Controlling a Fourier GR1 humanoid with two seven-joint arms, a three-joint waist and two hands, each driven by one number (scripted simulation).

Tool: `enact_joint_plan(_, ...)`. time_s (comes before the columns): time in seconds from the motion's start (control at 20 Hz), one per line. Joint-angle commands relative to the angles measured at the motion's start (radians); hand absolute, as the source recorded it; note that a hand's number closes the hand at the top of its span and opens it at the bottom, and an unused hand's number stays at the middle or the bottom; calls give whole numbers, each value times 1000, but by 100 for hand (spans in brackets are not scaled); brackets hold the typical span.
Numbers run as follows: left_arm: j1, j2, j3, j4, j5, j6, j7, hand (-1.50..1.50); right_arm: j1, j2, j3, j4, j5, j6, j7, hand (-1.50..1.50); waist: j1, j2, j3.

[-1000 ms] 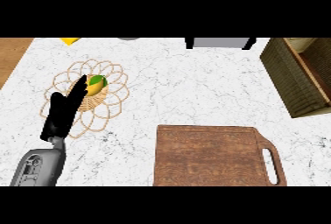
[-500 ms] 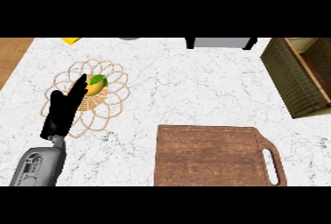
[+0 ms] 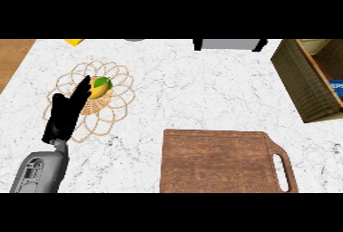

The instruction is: Pick the can from the cutting board and place it in the basket

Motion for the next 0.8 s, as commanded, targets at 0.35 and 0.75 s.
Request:
enact_joint_plan(0.35, 32, -8, -12, -51, -19, 17, 19, 0, 13, -153, -155, 10, -114, -159, 38, -150, -3, -4, 0)
enact_joint_plan(0.75, 7, -4, 6, -4, -1, 1, 2, 0, 193, -361, -269, 103, -218, 4, -73, -150, -23, -1, 2)
